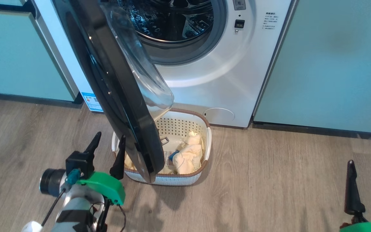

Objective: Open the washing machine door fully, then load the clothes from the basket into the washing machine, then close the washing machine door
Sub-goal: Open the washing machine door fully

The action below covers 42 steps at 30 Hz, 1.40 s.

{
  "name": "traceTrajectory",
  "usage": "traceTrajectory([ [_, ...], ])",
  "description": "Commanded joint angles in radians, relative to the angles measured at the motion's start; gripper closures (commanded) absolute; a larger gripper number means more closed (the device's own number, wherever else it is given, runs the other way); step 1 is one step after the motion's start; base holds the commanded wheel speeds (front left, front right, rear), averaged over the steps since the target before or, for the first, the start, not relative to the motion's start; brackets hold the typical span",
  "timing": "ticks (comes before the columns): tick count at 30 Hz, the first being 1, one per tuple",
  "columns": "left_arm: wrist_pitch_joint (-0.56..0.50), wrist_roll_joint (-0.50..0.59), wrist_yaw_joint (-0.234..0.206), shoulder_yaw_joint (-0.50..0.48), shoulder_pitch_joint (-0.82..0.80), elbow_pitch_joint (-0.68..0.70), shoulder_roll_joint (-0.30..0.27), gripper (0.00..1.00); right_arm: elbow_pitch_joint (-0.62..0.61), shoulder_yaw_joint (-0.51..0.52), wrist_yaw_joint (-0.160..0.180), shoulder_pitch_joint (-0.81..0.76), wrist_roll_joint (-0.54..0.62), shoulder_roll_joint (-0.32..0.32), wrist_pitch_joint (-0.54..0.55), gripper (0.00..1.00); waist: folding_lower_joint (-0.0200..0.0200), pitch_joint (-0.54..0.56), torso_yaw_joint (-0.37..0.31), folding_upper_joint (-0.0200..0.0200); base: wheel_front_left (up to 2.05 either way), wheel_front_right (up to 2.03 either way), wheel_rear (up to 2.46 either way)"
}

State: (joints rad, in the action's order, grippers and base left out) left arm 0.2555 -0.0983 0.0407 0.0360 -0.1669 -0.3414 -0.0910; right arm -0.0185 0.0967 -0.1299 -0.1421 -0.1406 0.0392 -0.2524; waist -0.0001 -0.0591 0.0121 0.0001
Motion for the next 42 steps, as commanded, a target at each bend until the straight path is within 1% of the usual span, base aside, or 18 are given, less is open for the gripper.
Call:
traceTrajectory([
  [1,0.006,-0.008,-0.007,-0.035,-0.025,0.030,-0.026,0.00,-0.039,-0.019,-0.001,0.006,-0.004,0.011,-0.009,0.00,0.0001,0.000,-0.001,-0.0001,0.00,0.00,0.00],
  [20,0.006,-0.005,-0.015,-0.034,-0.039,0.022,-0.028,0.00,-0.041,-0.019,-0.001,0.009,-0.010,0.011,-0.009,0.00,0.0001,-0.012,-0.009,-0.0001,0.00,0.00,0.00],
  [21,0.006,-0.004,-0.016,-0.034,-0.040,0.021,-0.028,0.08,-0.041,-0.018,-0.001,0.010,-0.010,0.011,-0.009,0.00,0.0001,-0.012,-0.010,-0.0001,0.00,0.00,0.00],
  [22,0.006,-0.004,-0.017,-0.034,-0.041,0.021,-0.029,0.55,-0.041,-0.018,-0.001,0.010,-0.010,0.011,-0.009,0.00,0.0001,-0.013,-0.011,-0.0001,0.00,0.00,0.00],
  [23,0.006,-0.003,-0.018,-0.034,-0.041,0.020,-0.029,0.83,-0.041,-0.017,-0.001,0.011,-0.010,0.011,-0.009,0.00,0.0001,-0.013,-0.011,-0.0001,0.00,0.00,0.00],
  [24,0.006,-0.002,-0.019,-0.034,-0.042,0.019,-0.029,1.00,-0.042,-0.017,-0.001,0.012,-0.011,0.011,-0.009,0.00,0.0001,-0.014,-0.011,-0.0001,0.00,0.00,0.00],
  [34,0.006,0.004,-0.032,-0.036,-0.047,0.017,-0.032,1.00,-0.042,-0.016,-0.001,0.011,-0.012,0.011,-0.009,0.00,0.0001,-0.015,-0.010,-0.0001,0.00,0.00,0.00],
  [37,0.006,0.008,-0.048,-0.048,-0.056,0.032,-0.038,1.00,-0.041,-0.016,-0.001,0.011,-0.014,0.011,-0.009,0.00,0.0001,-0.015,-0.009,-0.0001,0.00,0.00,0.00],
  [42,0.006,0.025,-0.098,-0.085,-0.080,0.105,-0.059,1.00,-0.040,-0.012,-0.001,0.009,-0.018,0.011,-0.009,0.00,0.0001,-0.010,-0.006,-0.0001,0.00,0.00,0.00],
])
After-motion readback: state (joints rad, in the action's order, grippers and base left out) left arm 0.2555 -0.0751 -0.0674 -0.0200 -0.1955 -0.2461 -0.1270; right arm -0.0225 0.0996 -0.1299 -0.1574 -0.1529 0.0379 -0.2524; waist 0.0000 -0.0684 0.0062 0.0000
